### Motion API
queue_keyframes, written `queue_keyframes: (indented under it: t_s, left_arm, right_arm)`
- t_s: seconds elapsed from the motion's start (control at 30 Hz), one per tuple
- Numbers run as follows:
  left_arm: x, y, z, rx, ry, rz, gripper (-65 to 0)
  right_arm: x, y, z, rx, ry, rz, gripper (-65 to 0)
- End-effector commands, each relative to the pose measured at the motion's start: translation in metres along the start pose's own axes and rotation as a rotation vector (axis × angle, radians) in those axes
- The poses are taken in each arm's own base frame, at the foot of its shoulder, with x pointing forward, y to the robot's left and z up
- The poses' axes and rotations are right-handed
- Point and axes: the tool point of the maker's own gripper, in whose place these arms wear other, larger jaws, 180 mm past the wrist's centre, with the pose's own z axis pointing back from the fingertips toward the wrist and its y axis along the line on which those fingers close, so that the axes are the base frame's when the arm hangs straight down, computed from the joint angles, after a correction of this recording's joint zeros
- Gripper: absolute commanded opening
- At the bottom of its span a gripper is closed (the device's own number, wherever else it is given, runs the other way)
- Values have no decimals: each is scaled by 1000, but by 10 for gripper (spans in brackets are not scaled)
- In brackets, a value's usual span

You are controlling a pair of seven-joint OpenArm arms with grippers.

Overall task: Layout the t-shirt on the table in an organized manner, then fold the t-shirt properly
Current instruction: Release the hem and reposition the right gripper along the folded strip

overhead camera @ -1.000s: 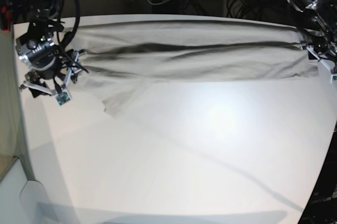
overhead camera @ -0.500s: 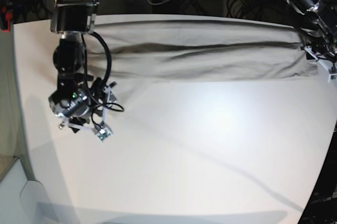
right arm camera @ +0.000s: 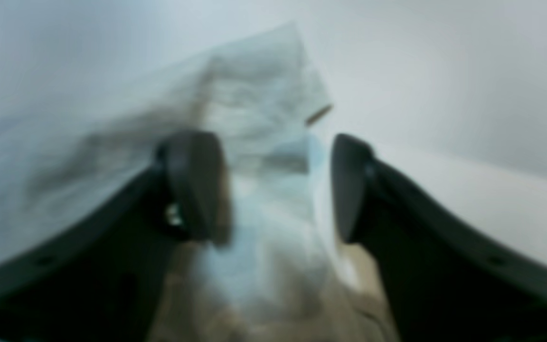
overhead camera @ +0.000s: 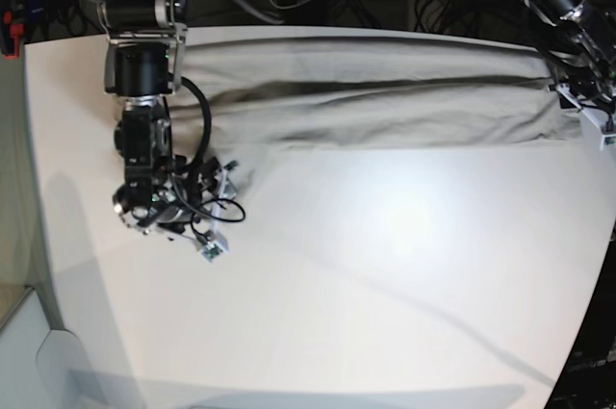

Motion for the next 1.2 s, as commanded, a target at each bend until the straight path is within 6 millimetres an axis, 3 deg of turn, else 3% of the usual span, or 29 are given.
queue_keyframes:
  t_s: [0.0,0.13,0.3,0.37,0.57,0.7,0.87,0.97,1.17]
  left_arm:
    - [0,4,2,13,9,-3,-270]
    - [0,4,2,13,9,-3,-270]
    - [3,3,2,10,1,-1,-270]
    - [7,4,3,11,-6,1,-270]
    - [8,3,3,9,-8,2,-270]
    - [8,3,3,8,-9,2,-270]
    - [8,3,3,7,-10,3,-270]
    - [9,3,3,7,-11,3,-270]
    - [12,0,3,6,-12,-19,-270]
  right_arm:
    - [-2,0,0,-11,30,19,-419]
    - [-5,4,-4,1,51,18,-650]
    - [-6,1,-2,-6,46,16,-646]
    - [5,-5,6,-32,12,21,-644]
    - [29,-24,55,-174,-69,65,-644]
    - [33,-28,90,-264,-93,80,-644]
    - [14,-20,125,-343,-93,85,-644]
    - [-4,-8,134,-352,-88,86,-644]
    - [-47,18,129,-305,-16,77,-644]
